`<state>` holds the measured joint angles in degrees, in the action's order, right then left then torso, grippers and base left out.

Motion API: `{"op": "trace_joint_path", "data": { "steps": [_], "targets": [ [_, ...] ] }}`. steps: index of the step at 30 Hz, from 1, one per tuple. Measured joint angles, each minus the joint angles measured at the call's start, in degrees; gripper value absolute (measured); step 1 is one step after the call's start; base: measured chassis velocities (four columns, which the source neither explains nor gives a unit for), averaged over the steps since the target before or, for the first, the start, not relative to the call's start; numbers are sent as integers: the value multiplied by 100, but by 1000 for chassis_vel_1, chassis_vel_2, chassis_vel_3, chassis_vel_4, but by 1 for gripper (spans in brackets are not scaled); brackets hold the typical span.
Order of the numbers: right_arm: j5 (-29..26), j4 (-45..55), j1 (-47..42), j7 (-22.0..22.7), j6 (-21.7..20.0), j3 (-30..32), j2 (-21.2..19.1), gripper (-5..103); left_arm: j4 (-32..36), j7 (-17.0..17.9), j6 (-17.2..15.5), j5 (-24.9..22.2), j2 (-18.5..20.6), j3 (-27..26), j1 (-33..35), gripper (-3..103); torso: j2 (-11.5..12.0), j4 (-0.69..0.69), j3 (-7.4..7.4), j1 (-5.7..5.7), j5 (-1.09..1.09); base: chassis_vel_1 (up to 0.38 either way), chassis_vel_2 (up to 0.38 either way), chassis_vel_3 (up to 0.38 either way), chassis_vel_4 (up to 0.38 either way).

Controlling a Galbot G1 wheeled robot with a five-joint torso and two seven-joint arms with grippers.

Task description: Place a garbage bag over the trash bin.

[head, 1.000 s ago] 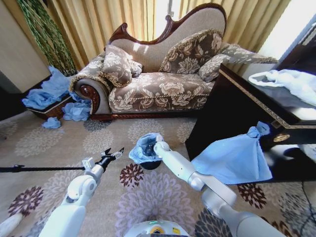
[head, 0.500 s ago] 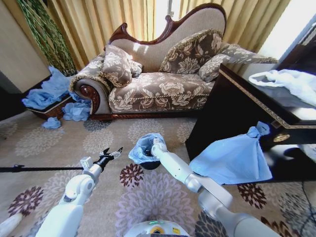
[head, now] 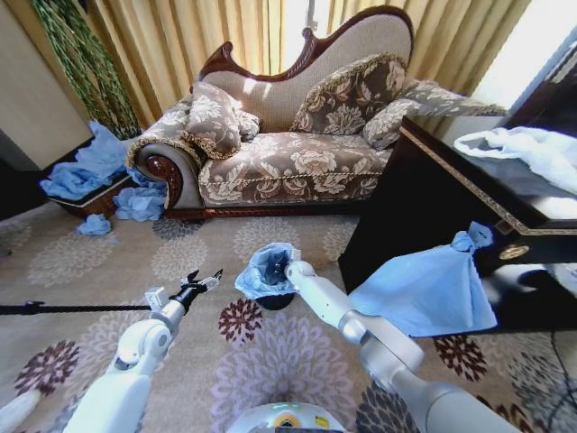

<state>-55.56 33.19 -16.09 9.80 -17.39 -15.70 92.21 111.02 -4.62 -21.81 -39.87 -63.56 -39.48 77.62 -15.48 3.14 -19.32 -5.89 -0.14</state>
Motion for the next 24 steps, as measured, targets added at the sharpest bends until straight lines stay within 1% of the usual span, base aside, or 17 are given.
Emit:
{"op": "trace_joint_path", "data": {
  "steps": [2, 4, 7, 8, 11, 12, 14, 15, 20, 23, 24],
  "targets": [
    [36, 73, -49, 66, 72, 3, -3, 0, 8, 0, 0, 0, -1, -1, 4, 100, 0, 2, 0, 0, -1, 0, 0, 0, 0],
    [17, 185, -84, 125, 41, -8, -4, 0, 10, 0, 0, 0, -5, -1, 4, 100, 0, 3, -1, 0, -1, 0, 0, 0, 0],
    [-155, 567, -119, 367, -125, -83, -4, 0, 24, 0, -1, 1, -29, 3, 9, 100, 0, 1, 0, 0, -1, 0, 0, 0, 0],
    [-155, 567, -119, 367, -125, -83, -4, 0, 24, 0, -1, 1, -29, 3, 9, 100, 0, 1, 0, 0, -1, 0, 0, 0, 0],
    [-524, 957, -128, 763, -429, -206, -5, 0, 37, 2, -6, 9, -56, 23, 4, 100, 0, 1, 0, 0, -1, 0, 0, 0, 0],
    [-524, 957, -128, 763, -429, -206, -5, 0, 37, 2, -6, 9, -56, 23, 4, 100, 0, 1, 0, 0, -1, 0, 0, 0, 0],
    [-755, 1072, -132, 1045, -775, -210, -6, 0, 51, 5, -17, 11, -62, 25, 3, 100, 0, 1, 0, 0, -1, 0, 0, 0, 0],
    [-822, 1086, -140, 1119, -867, -210, -6, 0, 58, 5, -20, 11, -62, 22, 7, 100, 0, 1, 0, 0, -1, 0, 0, 0, 0],
    [-838, 964, -211, 1183, -940, -207, -7, 0, 65, 5, -22, 13, -70, 1, 36, 100, 0, 1, 0, 0, -1, 0, 0, 0, 0],
    [-833, 973, -333, 1370, -1040, -222, -9, 0, 73, 0, -22, 14, -72, 0, 46, 100, 0, 2, 0, 0, -1, 0, 0, 0, 0],
    [-833, 973, -333, 1370, -1040, -222, -9, 0, 73, 0, -22, 14, -72, 0, 46, 100, 0, 2, 0, 0, -1, 0, 0, 0, 0]
  ]
}}
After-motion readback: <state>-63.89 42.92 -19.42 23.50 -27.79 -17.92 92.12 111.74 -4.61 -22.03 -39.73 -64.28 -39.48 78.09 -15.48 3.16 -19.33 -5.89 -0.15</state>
